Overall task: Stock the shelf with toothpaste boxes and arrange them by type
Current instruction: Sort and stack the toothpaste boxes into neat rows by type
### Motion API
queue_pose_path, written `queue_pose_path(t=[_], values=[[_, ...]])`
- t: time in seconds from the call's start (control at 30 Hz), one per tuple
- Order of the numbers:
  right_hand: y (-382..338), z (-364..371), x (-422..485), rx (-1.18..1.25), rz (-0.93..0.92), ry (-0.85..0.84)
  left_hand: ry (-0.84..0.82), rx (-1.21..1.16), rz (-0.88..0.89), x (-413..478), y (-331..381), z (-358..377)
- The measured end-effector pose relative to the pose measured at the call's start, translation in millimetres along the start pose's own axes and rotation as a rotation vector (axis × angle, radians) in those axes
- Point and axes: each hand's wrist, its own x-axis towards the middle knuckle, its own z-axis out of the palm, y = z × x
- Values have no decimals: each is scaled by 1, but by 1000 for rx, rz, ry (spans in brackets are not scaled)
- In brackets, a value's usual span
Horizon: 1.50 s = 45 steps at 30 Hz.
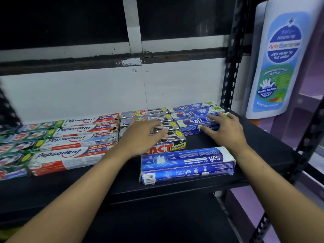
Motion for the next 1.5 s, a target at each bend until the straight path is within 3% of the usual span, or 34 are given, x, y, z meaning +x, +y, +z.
queue_pose_path(t=[0.2,0.33,0.43,0.53,0.67,0.73,0.93,1.07,1.27,1.37,1.5], values=[[-1,-12,-9,315,11,114,98,-128,13,-45,19,-17],[-4,-35,-23,368,78,137,117,-196,195,-88,19,-12],[-6,-54,-48,455,33,116,94,-243,226,-109,15,-8],[-14,-73,-80,562,-82,-18,99,-265,227,-116,11,-4],[-14,-85,-118,695,-170,-357,106,-335,181,-118,11,-4],[-8,-84,-128,687,-198,-419,97,-391,150,-118,12,-5],[5,-97,-127,775,-142,-358,51,-526,120,-114,29,-7],[9,-102,-118,824,12,-318,104,-604,102,-112,39,1],[-1,-83,-110,613,149,-48,174,-529,140,-116,33,13],[-10,-82,-115,611,60,77,219,-569,122,-116,34,16],[-31,-77,-140,401,-261,274,194,-751,48,-116,46,12]])
